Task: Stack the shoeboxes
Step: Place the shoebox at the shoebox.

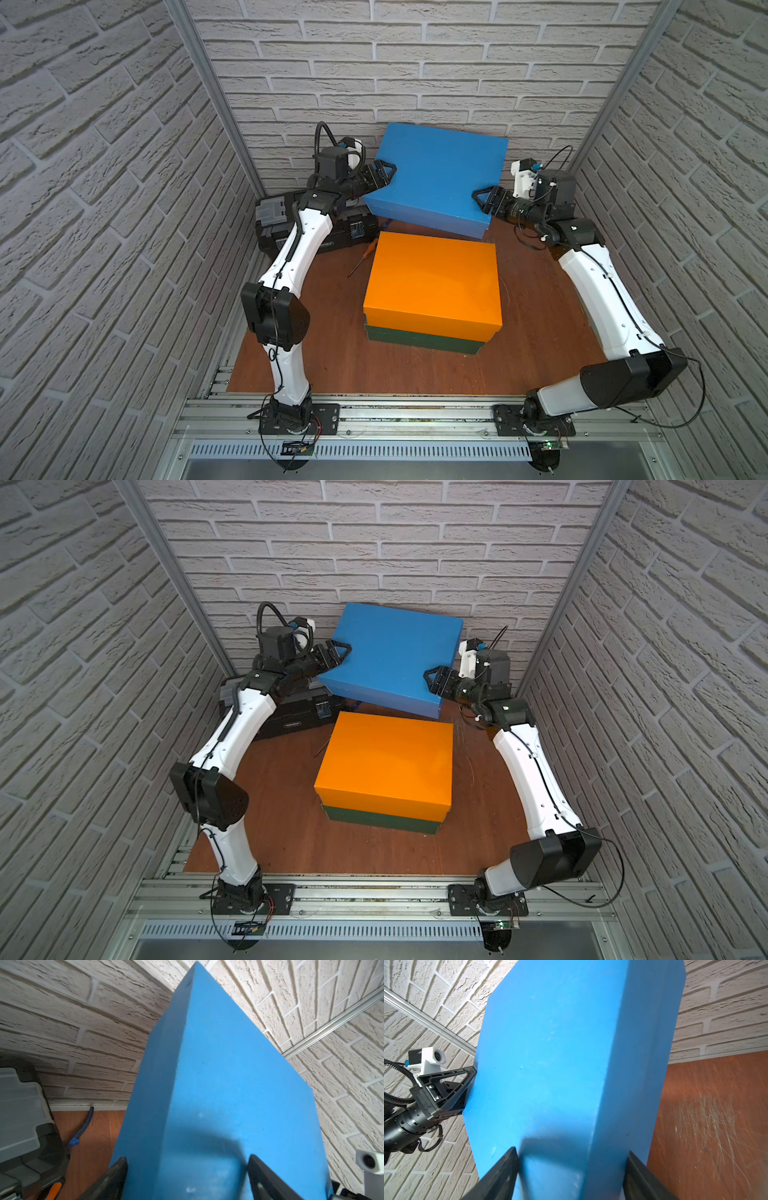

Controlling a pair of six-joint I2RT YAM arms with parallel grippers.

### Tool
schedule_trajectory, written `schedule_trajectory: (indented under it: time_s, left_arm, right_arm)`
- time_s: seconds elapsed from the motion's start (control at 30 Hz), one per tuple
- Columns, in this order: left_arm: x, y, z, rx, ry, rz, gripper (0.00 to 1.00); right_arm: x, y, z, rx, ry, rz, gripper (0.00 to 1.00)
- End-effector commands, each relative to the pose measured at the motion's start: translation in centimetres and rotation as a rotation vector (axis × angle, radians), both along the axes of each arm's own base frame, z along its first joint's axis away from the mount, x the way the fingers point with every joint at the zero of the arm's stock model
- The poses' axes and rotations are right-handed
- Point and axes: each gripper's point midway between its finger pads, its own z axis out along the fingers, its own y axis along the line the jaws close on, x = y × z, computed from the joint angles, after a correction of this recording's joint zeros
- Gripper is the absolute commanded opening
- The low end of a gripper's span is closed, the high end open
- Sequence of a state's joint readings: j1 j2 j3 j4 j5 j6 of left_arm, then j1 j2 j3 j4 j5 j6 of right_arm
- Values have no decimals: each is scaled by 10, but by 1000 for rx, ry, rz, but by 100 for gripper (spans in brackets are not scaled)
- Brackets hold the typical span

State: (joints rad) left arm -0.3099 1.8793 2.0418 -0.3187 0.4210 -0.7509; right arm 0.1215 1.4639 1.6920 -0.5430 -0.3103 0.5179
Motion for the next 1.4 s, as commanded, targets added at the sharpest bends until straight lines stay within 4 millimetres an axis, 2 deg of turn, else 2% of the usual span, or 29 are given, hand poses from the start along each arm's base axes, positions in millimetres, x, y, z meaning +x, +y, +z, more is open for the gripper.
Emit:
schedule_trajectory:
  time_s: [0.0,0.17,0.4,0.57,0.73,0.9,1.0,1.23,1.37]
  left_arm:
    - [-63,-41,58,-35,-115,-187,88]
    - [-100,-48,63,-18,-107,-216,88]
    - [-148,-52,51,-20,-10,-241,87]
    - [-176,-44,32,-67,90,-215,86]
    - [-201,-35,15,-50,135,-190,86]
    - [-205,-24,-6,-71,206,-114,85]
    - [-203,-14,-18,-40,210,-69,88]
    - [-196,17,-19,-28,192,-15,94]
    - [-187,33,-21,-33,200,4,95]
  right_arm:
    - [-35,37,28,41,-39,158,75]
    - [-65,34,33,71,0,161,75]
    - [-109,29,33,112,58,162,75]
    - [-142,25,12,135,121,160,75]
    - [-164,23,-9,189,166,145,76]
    - [-170,20,-32,208,217,111,81]
    - [-167,17,-41,180,230,99,88]
    - [-164,-12,-33,-7,186,16,98]
    - [-161,-21,-38,-40,208,7,100]
